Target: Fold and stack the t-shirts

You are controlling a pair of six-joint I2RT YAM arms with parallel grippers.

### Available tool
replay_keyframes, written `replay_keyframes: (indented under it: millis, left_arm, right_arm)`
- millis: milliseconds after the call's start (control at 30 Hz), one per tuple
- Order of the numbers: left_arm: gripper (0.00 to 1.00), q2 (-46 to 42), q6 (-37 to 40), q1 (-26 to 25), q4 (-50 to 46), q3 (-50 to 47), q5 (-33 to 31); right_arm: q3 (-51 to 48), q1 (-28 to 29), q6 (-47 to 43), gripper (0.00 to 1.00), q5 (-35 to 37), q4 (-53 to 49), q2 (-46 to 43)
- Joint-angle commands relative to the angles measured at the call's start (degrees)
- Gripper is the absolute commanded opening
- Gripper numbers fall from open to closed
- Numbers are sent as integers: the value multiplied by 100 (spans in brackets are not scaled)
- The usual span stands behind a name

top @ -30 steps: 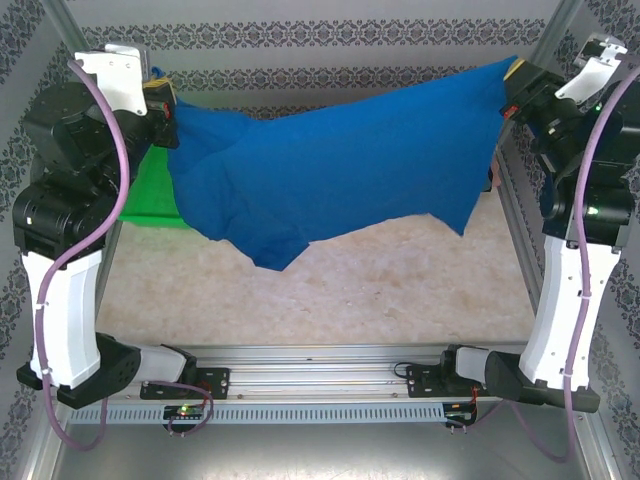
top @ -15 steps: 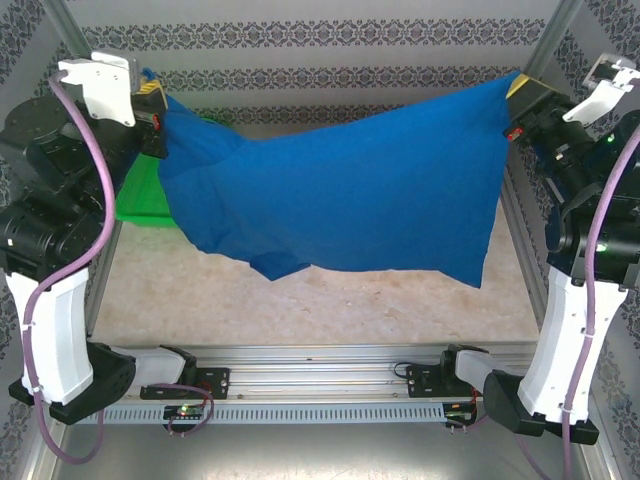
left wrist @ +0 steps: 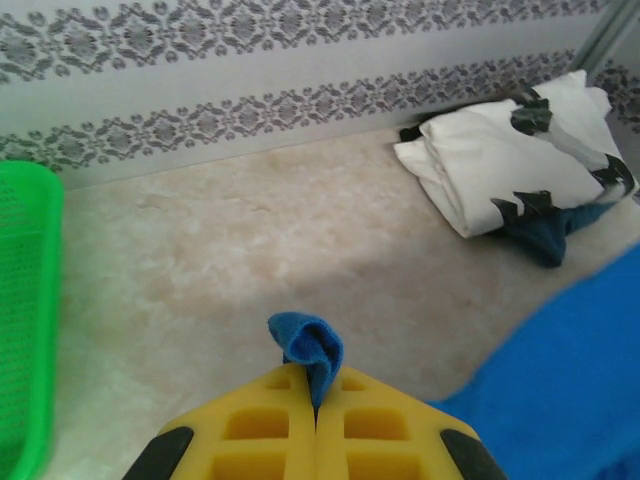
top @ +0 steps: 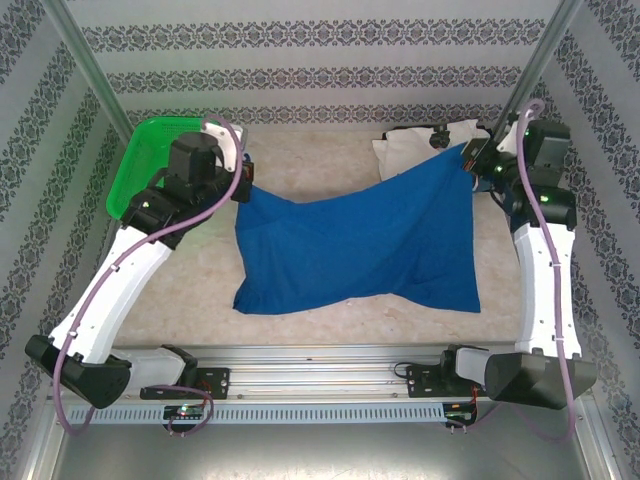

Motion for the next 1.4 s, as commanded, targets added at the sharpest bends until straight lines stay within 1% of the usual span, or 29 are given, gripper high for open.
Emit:
replay_keyframes:
  millis: [0,167,233,300,400,467,500,567,600,667,700,733,867,933,1033,1100,1267,1367]
  left_arm:
    - [0,-61,-278,-565,612,-446,-334]
    - [0,233,-1033,-1452,1267,-1635,-993]
    - [0,486,-1309,-1689,1624,-1987,-1001]
    - [0,868,-1589,-1906,2076,-2248,-842]
    - [0,1510,-2016,-2122,2718,-2451,-284]
    - [0,1899,-2201,-2211,2909,-2479,91]
    - [5,2068,-2328,-2211,3012,-2519,337]
    - [23,2214,-2391,-2227,3149,-2586,673]
    - [34,2164,-2412,-2221,3138,-2590,678]
    - [59,1905,-2381,-2180,3032,-2560,583]
    - [65,1724,-2376,-2120,2944,-2518,565]
    - [67,1573,-2391,-2035,2855,-2463,613]
    - [72,1046,-2414,-1551,2210,-2244,1016]
    - [73,844,-2599,-1239,1858,-2253,1206]
    - [73,524,-3273,-728,1940,-2625,1775]
    - [73,448,-3915,-466,2241,-2847,2343]
    - [72,792,-5325,-445,2816,-3015,3339]
    - [71,975,-5586,-474,2611,-3022,3436]
  right_arm:
    - [-580,-21,-131,0,281,259,-246]
    - [-1477,-42,-79,0,631,328,-302]
    - [-1753,-71,-46,0,717,347,-287]
    - [-1953,-86,-34,0,735,361,-267]
    - [-2146,-125,-30,0,812,332,-237]
    - [-2176,-138,-71,0,820,279,-206]
    - [-2185,-147,-100,0,816,258,-197]
    - [-2178,-148,-149,0,833,238,-182]
    - [-2171,-147,-168,0,835,210,-171]
    - [-2137,-154,-195,0,817,164,-145]
    - [-2131,-156,-196,0,806,151,-135]
    - [-2138,-154,-204,0,800,159,-140]
    - [-2139,-156,-223,0,781,159,-118]
    - [-2109,-161,-247,0,781,134,-101]
    - [-2054,-155,-293,0,784,104,-100]
    - [-2020,-156,-319,0,781,64,-91]
    - [-2028,-151,-358,0,773,54,-83]
    - [-2058,-155,-346,0,744,88,-61]
